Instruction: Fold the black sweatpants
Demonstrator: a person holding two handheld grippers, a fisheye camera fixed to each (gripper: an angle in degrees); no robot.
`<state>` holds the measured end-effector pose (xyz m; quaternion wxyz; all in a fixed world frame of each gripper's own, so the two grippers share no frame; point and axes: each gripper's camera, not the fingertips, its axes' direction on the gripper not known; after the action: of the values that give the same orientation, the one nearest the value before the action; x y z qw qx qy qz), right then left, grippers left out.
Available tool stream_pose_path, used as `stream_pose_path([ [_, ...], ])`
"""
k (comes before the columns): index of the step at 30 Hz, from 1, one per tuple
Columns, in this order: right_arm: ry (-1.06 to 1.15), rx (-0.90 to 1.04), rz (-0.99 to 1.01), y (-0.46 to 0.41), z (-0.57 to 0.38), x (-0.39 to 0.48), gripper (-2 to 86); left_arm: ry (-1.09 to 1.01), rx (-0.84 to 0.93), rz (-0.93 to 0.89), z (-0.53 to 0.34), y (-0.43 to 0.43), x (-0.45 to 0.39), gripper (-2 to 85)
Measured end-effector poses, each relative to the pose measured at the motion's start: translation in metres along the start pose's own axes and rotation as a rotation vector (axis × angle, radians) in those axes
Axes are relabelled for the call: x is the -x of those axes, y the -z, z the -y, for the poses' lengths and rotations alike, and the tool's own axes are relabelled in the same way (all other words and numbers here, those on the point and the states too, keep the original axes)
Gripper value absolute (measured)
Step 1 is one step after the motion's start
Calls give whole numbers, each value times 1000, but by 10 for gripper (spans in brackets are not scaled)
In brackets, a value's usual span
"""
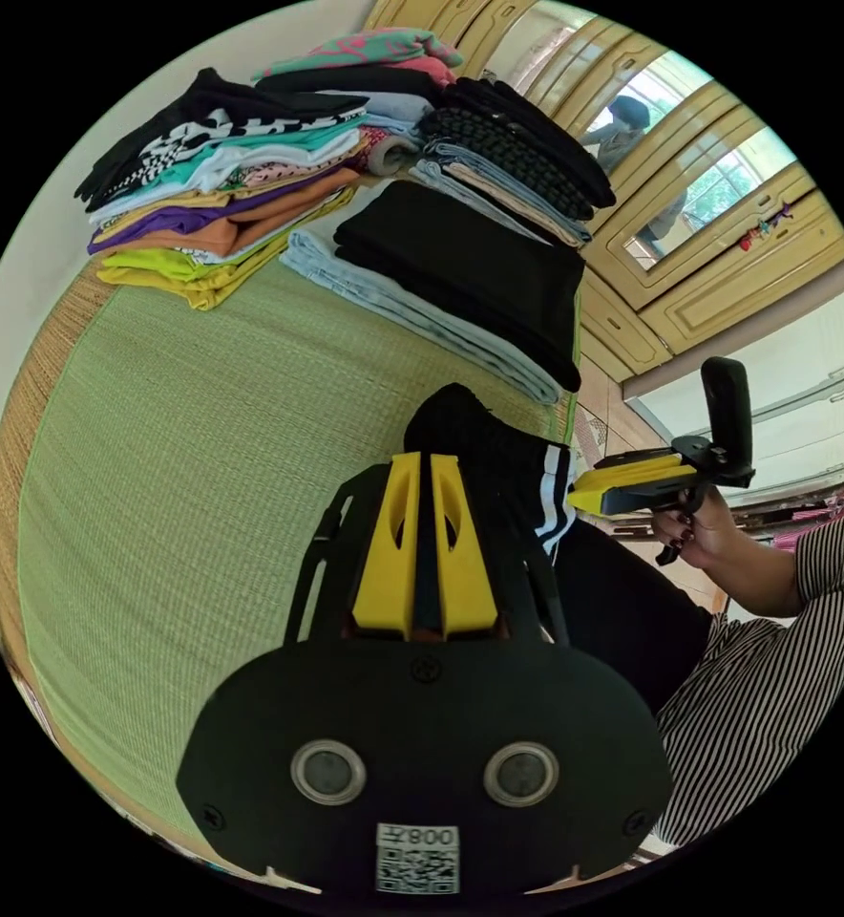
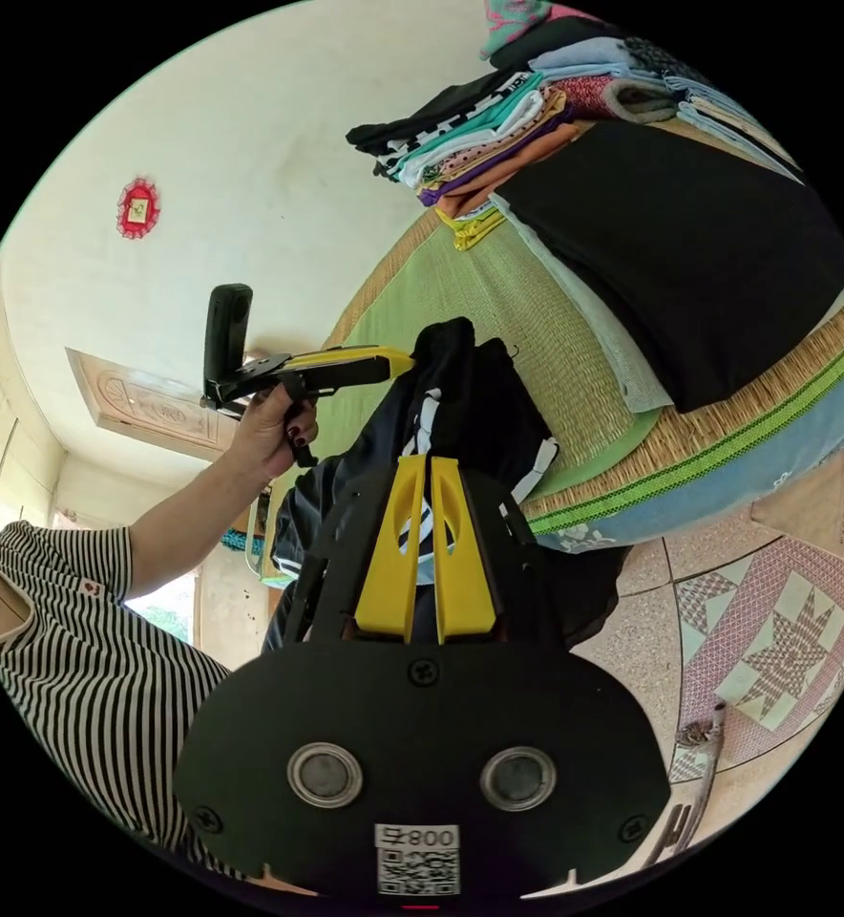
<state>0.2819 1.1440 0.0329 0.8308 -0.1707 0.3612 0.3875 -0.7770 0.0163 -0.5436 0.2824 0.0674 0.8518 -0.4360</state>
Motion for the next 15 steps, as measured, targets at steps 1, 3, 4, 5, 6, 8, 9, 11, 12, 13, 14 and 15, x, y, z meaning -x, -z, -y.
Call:
stream_pose_path([
  [1,2,-11,7,4,-2,-2,5,-6,-4,1,-1,2,-1,23],
  [3,-16,-26,25,10,-6,-9,5,-33,1,19,-2,3,-4,21],
  [4,-35,-29,29,11,-8,-16,5,-36,5,24,-2,2,-4,21],
  [5,-55,-32,27,11,-10,-23,5,-38,12,17,-3,-2,-3,20],
  [6,-64,-32,26,11,-11,-26,5,-37,26,1,-3,-7,-2,18],
  [8,-86,-24,-8,5,-10,-38,5,-41,58,14,-4,-18,1,15],
  [9,-93,-16,-11,3,-9,-41,5,-31,80,44,-5,-25,4,11],
  [11,-113,-10,11,-2,-6,-49,4,-17,108,66,-8,-33,9,7],
  [12,-116,-13,22,-3,-5,-49,4,-12,103,59,-11,-33,12,5],
  [13,-110,-22,34,-2,-3,-49,4,-13,95,53,-13,-33,14,4],
  [14,-103,-21,16,-2,-2,-48,4,-16,80,48,-17,-31,16,4],
  [15,-101,-17,4,-3,-1,-48,4,-19,75,53,-21,-32,18,3],
])
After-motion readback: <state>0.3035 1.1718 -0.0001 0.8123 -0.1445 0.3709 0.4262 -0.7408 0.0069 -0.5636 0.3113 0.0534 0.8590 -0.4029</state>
